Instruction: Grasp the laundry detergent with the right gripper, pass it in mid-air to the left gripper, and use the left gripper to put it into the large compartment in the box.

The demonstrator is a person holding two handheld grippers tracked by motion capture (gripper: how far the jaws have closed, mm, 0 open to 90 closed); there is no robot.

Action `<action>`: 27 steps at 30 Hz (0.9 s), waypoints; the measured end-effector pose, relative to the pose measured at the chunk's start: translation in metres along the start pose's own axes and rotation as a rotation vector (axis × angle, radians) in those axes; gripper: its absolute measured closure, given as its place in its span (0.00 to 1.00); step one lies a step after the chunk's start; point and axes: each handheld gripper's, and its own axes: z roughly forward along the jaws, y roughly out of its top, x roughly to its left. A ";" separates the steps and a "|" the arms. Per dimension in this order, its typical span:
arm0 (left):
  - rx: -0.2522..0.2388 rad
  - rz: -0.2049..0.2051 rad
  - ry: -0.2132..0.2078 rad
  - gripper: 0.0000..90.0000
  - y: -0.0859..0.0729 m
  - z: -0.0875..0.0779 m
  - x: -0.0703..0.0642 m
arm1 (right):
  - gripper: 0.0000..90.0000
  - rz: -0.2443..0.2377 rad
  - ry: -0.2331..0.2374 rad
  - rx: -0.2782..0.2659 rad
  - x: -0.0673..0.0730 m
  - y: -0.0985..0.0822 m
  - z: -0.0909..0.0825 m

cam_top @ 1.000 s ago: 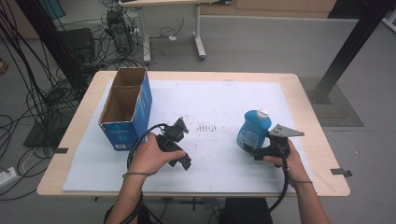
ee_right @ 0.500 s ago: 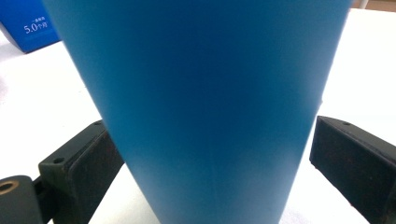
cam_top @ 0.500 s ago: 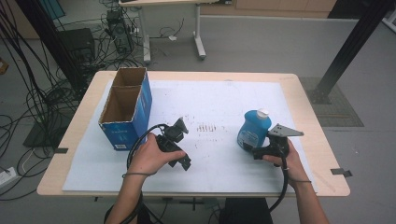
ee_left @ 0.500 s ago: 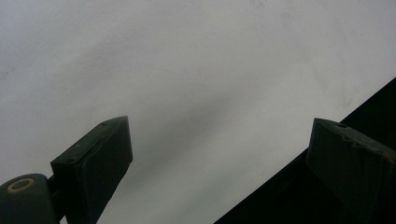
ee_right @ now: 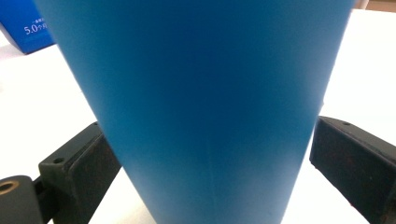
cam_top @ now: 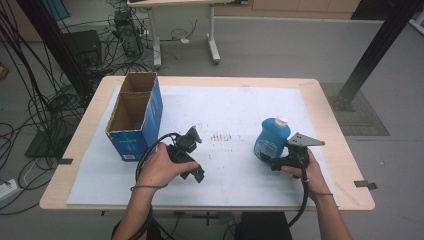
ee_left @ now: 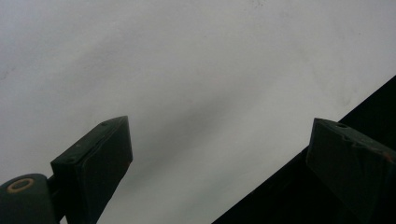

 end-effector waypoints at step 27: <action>0.006 -0.001 -0.003 0.08 0.000 0.000 0.000 | 0.03 0.005 0.003 0.000 0.000 -0.001 0.000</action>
